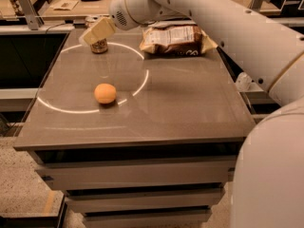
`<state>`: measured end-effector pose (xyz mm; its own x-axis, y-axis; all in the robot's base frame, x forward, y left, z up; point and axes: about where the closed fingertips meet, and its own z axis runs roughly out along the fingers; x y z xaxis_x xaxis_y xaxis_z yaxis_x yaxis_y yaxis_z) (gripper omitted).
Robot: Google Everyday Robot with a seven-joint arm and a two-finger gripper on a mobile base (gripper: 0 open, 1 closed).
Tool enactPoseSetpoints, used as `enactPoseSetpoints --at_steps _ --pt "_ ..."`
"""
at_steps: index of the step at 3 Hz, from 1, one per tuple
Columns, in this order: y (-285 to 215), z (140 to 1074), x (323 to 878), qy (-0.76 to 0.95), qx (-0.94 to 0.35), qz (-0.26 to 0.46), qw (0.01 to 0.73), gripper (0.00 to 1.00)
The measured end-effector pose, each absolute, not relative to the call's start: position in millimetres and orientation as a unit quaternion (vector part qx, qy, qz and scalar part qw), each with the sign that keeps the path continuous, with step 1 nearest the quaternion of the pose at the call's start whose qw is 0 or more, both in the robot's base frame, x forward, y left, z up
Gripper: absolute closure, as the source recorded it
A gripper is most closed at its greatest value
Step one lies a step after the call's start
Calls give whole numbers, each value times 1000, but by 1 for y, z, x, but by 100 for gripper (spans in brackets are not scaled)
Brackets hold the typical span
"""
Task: Knock orange can over
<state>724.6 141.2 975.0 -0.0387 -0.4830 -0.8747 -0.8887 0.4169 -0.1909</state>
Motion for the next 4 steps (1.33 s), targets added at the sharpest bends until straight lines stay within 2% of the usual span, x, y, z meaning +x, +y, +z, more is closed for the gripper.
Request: enactPoseSetpoints --at_steps 2,4 --pt "146 957 738 703 -486 203 478 0" --pt "137 902 815 739 -436 172 484 0"
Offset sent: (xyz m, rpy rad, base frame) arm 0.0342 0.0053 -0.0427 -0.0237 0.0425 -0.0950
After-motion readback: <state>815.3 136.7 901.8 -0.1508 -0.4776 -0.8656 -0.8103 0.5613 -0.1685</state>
